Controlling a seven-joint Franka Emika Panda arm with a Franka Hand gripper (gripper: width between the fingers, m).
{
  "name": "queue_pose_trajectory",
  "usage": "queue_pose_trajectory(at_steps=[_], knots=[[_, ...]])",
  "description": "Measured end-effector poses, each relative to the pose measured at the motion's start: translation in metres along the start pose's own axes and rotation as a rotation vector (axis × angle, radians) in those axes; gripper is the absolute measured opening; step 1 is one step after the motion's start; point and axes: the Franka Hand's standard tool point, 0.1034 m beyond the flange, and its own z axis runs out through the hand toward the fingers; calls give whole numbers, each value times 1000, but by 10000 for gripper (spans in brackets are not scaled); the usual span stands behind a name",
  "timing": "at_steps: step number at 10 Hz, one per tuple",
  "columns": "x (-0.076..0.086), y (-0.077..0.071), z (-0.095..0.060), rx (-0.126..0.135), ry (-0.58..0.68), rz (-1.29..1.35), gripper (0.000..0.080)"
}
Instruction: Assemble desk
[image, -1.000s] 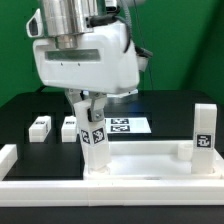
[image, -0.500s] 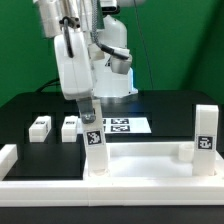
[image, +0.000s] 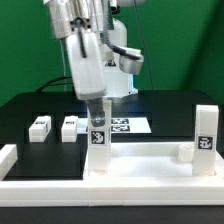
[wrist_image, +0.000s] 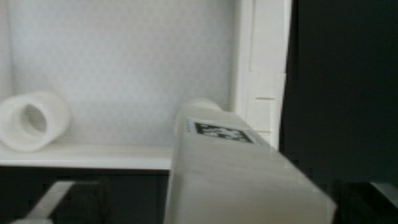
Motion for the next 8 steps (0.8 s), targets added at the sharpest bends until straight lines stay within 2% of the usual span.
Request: queue_pose_trajectory(at_steps=[1, 2, 5, 6, 7, 8], knots=[[0, -1, 0, -16, 21, -288, 640], [-4, -1, 0, -24, 25, -431, 640], [-4, -2, 1, -30, 31, -741, 649], [-6, -5, 0, -55, 55, -1038, 649], [-6, -6, -1, -64, 60, -1145, 649], [-6, -6, 0, -59, 57, -1103, 649]])
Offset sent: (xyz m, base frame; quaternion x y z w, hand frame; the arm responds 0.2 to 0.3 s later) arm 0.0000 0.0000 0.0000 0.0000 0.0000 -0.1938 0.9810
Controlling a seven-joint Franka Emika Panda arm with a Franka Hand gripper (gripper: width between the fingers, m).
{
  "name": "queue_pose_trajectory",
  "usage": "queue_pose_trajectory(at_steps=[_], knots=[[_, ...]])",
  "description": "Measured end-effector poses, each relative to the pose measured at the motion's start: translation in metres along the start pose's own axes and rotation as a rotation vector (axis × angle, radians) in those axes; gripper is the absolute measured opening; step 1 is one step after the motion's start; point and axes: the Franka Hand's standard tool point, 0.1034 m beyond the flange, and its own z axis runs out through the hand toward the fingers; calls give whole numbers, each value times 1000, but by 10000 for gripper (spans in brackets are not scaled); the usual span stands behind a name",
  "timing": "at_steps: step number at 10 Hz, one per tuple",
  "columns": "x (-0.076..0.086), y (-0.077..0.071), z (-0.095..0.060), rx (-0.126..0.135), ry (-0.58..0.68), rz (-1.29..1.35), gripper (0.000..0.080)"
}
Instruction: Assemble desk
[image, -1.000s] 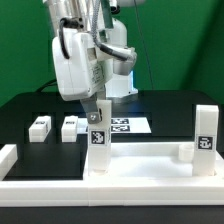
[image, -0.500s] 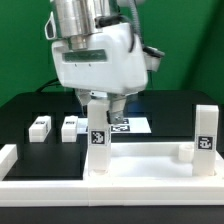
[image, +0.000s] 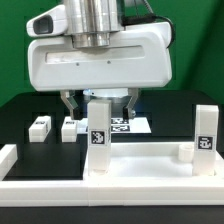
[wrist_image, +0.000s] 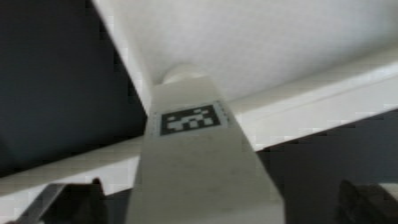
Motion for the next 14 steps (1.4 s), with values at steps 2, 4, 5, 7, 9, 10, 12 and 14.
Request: queue_pose_trajectory(at_steps=[2, 4, 5, 7, 9, 10, 12, 14], knots=[[0, 0, 0, 1, 0, 43, 370], [1, 5, 0, -5, 0, 190, 300], [1, 5, 0, -5, 0, 239, 299], [-1, 6, 2, 10, -21, 711, 298], [0, 9, 2, 55, -66, 1025, 298], [0, 8, 2, 56, -69, 1063, 298], [0, 8, 3, 55, -70, 1043, 298], [-1, 8, 3, 43, -57, 815, 515]])
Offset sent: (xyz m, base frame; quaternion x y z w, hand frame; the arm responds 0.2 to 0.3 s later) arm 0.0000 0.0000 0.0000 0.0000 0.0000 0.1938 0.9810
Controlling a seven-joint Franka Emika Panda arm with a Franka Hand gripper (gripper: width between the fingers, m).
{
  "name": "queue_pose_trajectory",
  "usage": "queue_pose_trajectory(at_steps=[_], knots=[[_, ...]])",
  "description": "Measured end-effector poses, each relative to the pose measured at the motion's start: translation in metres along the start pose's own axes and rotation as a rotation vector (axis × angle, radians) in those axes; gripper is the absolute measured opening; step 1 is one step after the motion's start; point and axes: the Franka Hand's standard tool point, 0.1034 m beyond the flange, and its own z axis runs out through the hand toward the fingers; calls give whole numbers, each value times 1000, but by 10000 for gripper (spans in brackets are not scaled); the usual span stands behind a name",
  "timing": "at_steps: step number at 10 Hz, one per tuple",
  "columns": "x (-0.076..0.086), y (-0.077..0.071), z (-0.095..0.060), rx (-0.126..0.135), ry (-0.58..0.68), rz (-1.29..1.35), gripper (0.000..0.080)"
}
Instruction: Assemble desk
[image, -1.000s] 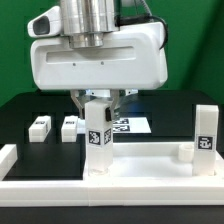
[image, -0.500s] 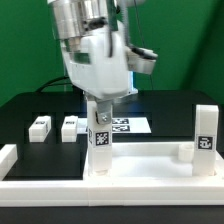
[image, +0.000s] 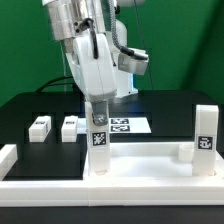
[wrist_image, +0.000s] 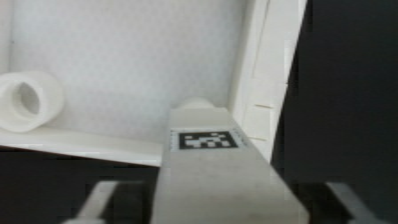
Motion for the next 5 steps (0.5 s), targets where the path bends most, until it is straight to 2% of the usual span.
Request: queue_pose_trajectory(at_steps=[1, 2, 5], knots=[[-1, 1, 0, -11, -1, -213, 515], [-4, 2, 0, -26, -12, -321, 607], [-2, 2, 0, -24, -10, -505, 648]])
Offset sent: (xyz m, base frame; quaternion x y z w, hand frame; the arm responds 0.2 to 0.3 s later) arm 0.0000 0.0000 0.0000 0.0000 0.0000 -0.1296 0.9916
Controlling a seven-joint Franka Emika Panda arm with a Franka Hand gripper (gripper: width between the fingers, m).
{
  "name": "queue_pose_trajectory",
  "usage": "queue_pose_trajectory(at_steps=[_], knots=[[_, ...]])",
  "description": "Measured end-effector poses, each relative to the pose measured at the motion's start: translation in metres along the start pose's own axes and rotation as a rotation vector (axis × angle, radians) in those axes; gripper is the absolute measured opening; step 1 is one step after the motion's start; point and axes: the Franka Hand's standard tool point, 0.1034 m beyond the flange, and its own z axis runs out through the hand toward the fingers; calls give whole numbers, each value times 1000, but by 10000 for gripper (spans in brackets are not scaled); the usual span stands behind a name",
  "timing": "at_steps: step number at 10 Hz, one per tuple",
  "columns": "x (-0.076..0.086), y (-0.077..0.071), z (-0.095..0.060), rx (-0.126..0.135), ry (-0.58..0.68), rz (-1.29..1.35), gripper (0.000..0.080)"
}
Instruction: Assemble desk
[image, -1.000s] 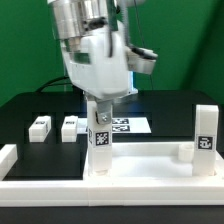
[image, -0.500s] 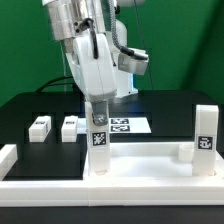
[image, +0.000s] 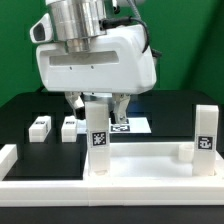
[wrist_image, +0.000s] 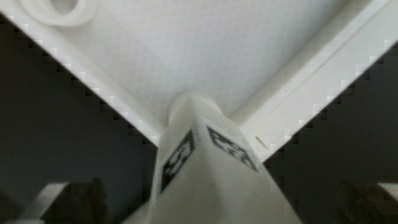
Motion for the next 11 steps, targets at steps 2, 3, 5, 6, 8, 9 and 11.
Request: queue_pose_trajectory(at_steps=[2, 3, 5, 6, 8, 9, 11], knots=[[6, -5, -4, -26, 61, -381, 649], [8, -10, -5, -41, 76, -638, 649], [10, -10, -7, -37, 80, -618, 649], [10, -10, -6, -35, 80, -600, 534], [11, -9, -7, -29, 83, -429, 388], [12, -7, -7, -28, 85, -340, 297], [12, -5, -7, -30, 88, -99, 297]])
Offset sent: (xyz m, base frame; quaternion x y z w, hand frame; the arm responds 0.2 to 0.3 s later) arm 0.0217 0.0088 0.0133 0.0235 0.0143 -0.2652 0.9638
